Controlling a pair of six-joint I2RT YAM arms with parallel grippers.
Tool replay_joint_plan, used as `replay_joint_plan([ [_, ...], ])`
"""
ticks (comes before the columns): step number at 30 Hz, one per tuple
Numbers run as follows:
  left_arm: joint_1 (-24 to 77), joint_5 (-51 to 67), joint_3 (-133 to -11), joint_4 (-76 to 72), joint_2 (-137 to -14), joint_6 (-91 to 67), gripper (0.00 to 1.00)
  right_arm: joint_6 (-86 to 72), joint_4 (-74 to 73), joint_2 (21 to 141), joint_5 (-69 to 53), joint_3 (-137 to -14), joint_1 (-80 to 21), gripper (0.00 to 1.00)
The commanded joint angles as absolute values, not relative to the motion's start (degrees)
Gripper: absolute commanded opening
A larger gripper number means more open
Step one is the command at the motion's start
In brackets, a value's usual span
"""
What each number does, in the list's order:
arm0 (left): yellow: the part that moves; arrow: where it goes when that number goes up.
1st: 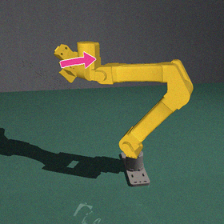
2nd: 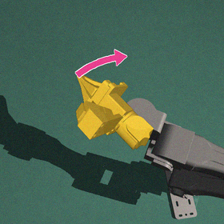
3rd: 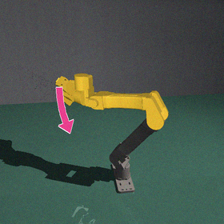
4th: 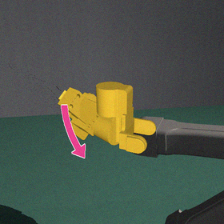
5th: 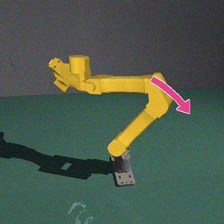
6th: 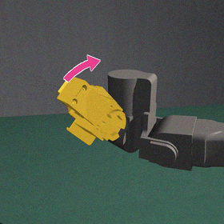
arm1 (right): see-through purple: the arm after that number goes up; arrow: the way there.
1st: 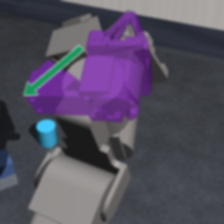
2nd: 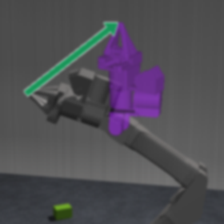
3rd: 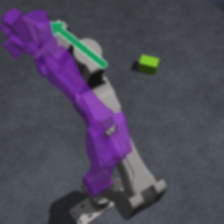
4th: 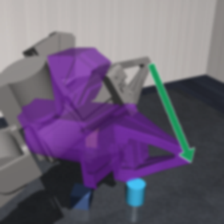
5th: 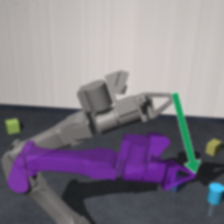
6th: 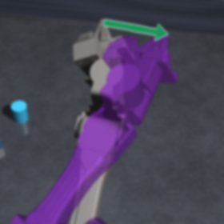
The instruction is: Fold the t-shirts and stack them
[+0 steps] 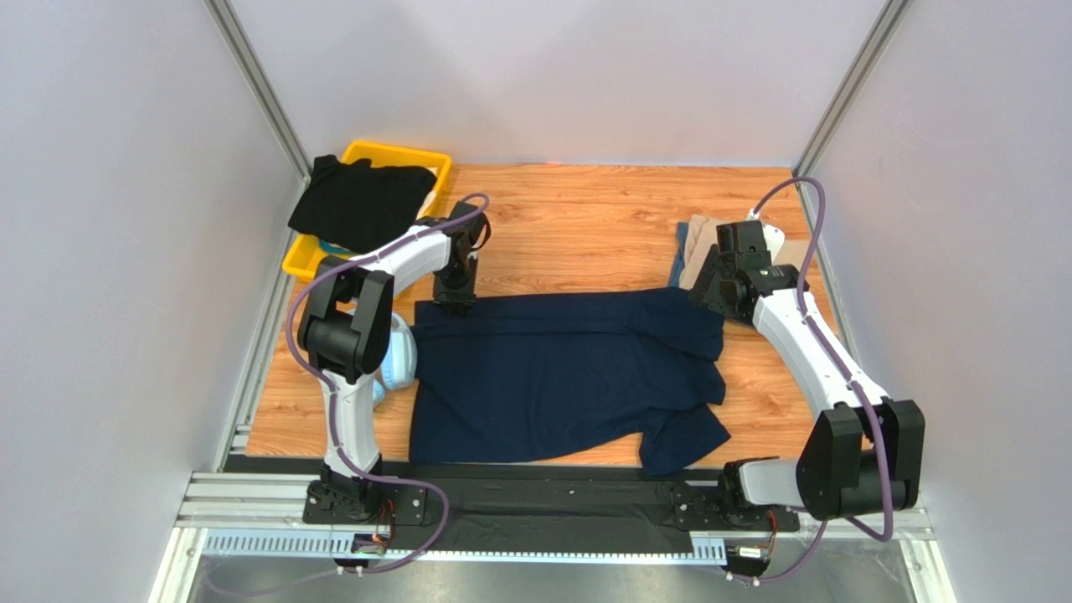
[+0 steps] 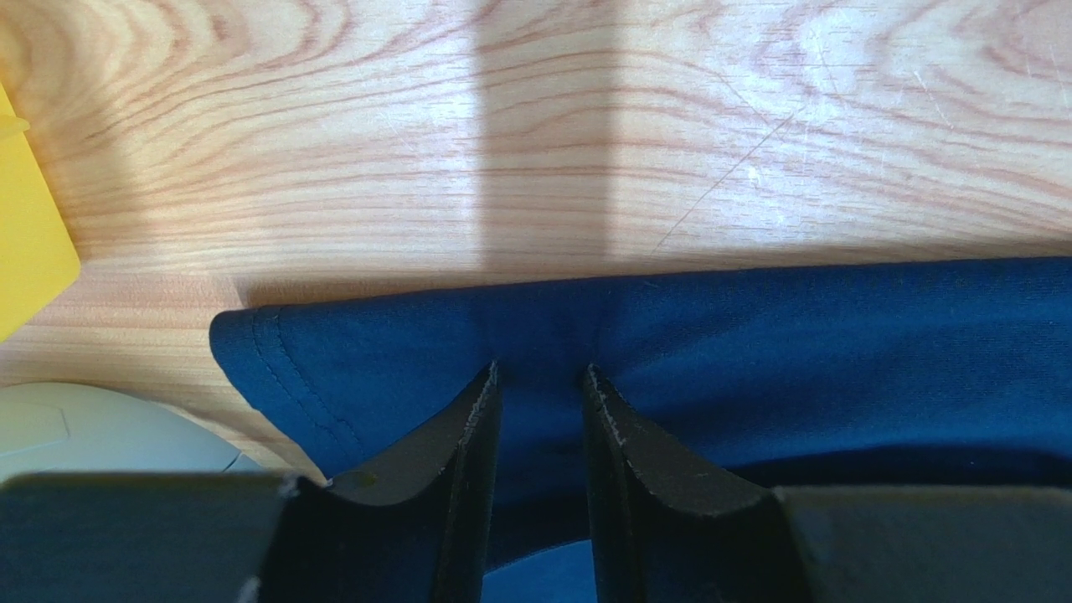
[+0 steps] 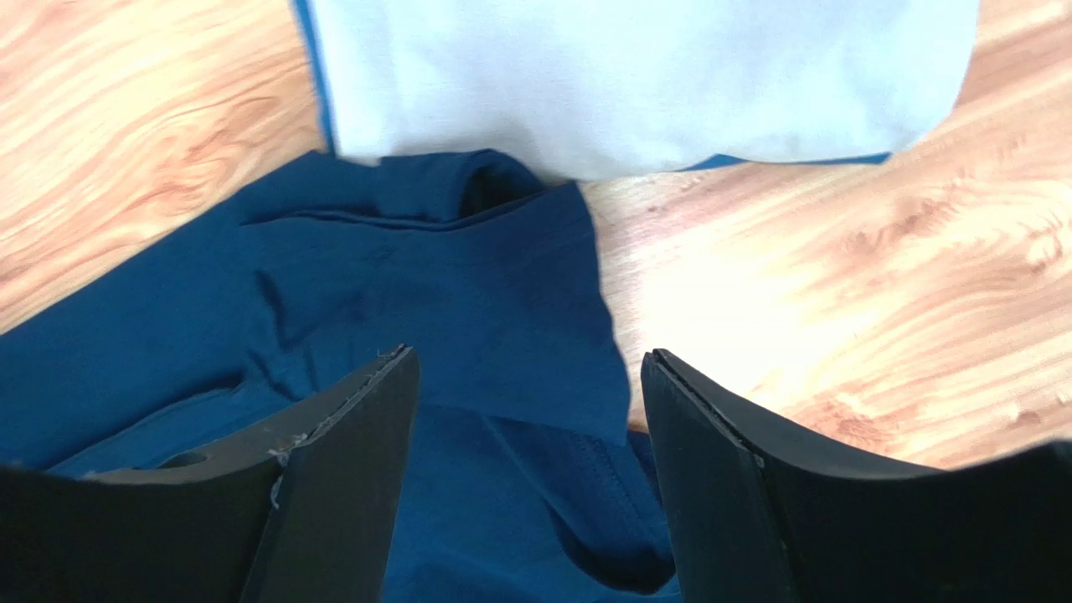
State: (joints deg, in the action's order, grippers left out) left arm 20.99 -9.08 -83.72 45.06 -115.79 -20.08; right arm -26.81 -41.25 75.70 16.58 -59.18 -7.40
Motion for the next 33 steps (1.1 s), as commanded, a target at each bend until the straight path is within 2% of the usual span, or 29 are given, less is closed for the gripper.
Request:
replay_joint_plan([
  [1, 21.2, -10.2, -83.2, 44.2, -114.2, -20.0, 0.37, -28.8, -41.0, 79.4, 20.6, -58.5, -6.4, 0.71],
  [16, 21.2, -9.9, -82.8, 44.3, -113.5, -20.0, 0.37, -29.5, -34.6, 88.0, 11.3, -57.1, -2.3, 0.7],
  [21, 21.2, -9.8, -82.9, 44.3, -113.8, -19.7, 0.37, -29.4, -33.4, 86.8, 9.2, -56.7, -2.3, 0.57],
  [24, 21.2, -9.2, -83.1, 44.4, -114.2, -19.9, 0.37, -29.0, -33.7, 84.4, 9.8, -56.3, -2.4, 0.45],
  [25, 21.2, -9.1, -83.1, 44.4, -114.3, -19.9, 0.37, -29.0, -33.8, 83.9, 9.9, -55.9, -2.4, 0.37],
  [29, 21.3, -8.5, -83.3, 44.3, -115.0, -19.9, 0.36, -29.2, -34.9, 80.3, 9.3, -54.5, -2.4, 0.15],
  [33, 21.4, -8.2, -83.6, 44.4, -115.3, -19.7, 0.36, -29.5, -37.2, 76.8, 8.9, -53.4, -2.5, 0.14],
])
